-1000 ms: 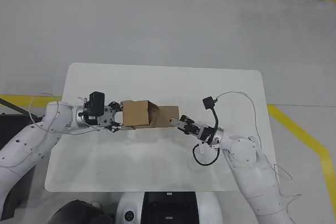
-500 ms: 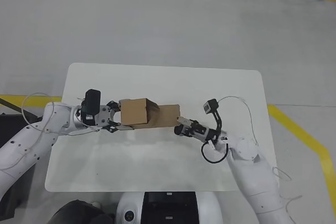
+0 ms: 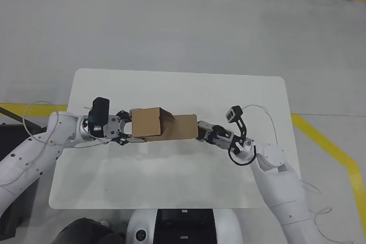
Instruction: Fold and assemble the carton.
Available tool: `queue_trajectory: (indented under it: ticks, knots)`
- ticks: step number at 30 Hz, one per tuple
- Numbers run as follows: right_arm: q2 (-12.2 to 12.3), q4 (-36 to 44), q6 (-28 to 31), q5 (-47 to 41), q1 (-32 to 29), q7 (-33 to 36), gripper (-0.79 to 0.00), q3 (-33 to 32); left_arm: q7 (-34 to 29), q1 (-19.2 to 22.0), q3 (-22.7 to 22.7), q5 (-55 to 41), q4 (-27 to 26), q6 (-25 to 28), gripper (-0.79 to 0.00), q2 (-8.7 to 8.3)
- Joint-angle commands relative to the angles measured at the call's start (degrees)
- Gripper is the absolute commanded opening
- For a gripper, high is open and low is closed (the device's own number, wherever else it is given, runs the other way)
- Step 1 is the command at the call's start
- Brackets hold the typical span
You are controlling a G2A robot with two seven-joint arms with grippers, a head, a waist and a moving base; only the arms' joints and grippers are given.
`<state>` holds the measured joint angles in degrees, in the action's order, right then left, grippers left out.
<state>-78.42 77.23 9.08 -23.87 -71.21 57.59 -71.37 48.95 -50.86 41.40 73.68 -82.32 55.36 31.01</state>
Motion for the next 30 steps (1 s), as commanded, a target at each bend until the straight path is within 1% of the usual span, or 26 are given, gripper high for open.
queue_trajectory:
  ticks: [1, 4, 5, 7, 8, 15, 18, 27, 30]
  knots:
    - [0.0, 0.0, 0.4, -0.2, 0.3, 1.1, -0.548, 1.0, -0.1, 0.0, 0.1, -0.1, -0.2, 0.1, -0.785, -0.16]
    - [-0.1, 0.2, 0.9, -1.1, 0.3, 1.7, -0.517, 1.9, -0.3, -0.1, 0.1, -0.3, -0.4, 0.3, -0.785, -0.25]
    - [0.0, 0.3, 1.1, -1.1, 0.3, 1.8, -0.529, 2.0, -0.5, 0.0, 0.0, -0.4, -0.4, 0.5, -0.785, -0.23]
    - [0.1, 0.9, 1.8, -1.9, 0.1, 2.1, -0.517, 2.1, -0.8, 0.1, -0.3, -0.4, -0.5, 0.8, -0.785, -0.16]
    - [0.1, 1.1, 2.1, -2.2, -0.1, 2.0, -0.496, 2.0, -0.9, 0.1, -0.4, -0.4, -0.4, 0.9, -0.785, -0.1]
    - [0.4, 3.1, 2.7, -2.9, -0.2, 2.4, -0.505, 2.6, -2.5, 0.9, -2.1, 0.1, -0.8, 2.5, -0.785, 0.73]
    - [0.4, 4.3, 2.9, -2.8, -0.1, 2.2, -0.505, 3.6, -2.7, 1.6, -2.9, 1.4, 0.0, 2.6, -0.785, 1.29]
    - [0.4, 7.2, 1.1, 0.8, 0.4, 0.0, -0.502, 6.9, -2.7, 3.6, -5.0, 3.2, 1.3, 2.6, -0.785, 2.87]
    - [0.4, 7.3, 0.8, 1.9, 0.6, -2.2, -0.493, 7.4, -2.7, 4.1, -5.5, 3.6, 1.7, 2.6, -0.785, 3.18]
